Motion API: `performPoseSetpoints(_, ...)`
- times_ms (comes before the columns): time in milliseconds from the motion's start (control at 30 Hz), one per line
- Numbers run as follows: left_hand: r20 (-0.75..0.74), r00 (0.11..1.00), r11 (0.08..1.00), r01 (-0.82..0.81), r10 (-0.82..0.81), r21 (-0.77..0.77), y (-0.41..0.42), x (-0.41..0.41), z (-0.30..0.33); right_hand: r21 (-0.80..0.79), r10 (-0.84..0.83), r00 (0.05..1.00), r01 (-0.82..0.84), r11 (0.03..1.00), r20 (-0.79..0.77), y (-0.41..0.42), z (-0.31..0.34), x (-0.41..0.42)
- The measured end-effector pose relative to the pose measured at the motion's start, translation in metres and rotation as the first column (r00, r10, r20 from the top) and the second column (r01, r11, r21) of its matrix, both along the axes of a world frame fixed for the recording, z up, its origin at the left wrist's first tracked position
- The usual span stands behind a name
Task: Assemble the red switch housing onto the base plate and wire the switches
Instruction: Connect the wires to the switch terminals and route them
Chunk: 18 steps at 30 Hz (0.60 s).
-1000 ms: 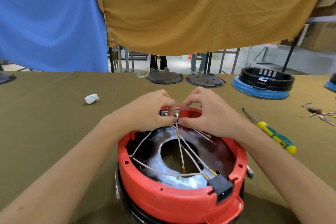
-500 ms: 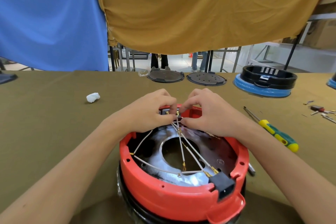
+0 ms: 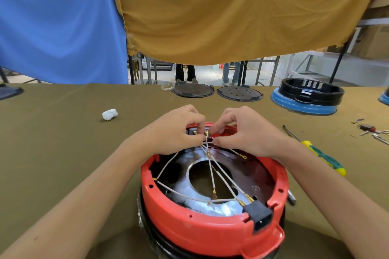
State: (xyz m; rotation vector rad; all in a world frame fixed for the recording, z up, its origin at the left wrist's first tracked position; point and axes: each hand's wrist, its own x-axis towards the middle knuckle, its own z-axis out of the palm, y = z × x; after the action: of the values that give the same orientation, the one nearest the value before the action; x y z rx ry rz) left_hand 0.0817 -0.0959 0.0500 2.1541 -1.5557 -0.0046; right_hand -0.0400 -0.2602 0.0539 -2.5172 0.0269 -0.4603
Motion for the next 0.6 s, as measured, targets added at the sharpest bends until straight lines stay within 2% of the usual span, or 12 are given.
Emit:
performPoseSetpoints(133, -0.01, 1.0, 1.0, -0.005, 0.005, -0.006, 0.0, 0.0002, 0.0001, 0.052, 0.013, 1.0, -0.013, 0.999, 0.003, -0.0009, -0.0012, 0.0006)
performPoseSetpoints(600, -0.025, 1.0, 1.0, -0.008, 0.007, -0.015, -0.001, 0.0025, -0.0004, 0.025, 0.01, 1.0, -0.01, 1.0, -0.015, -0.0021, -0.0017, 0.0021)
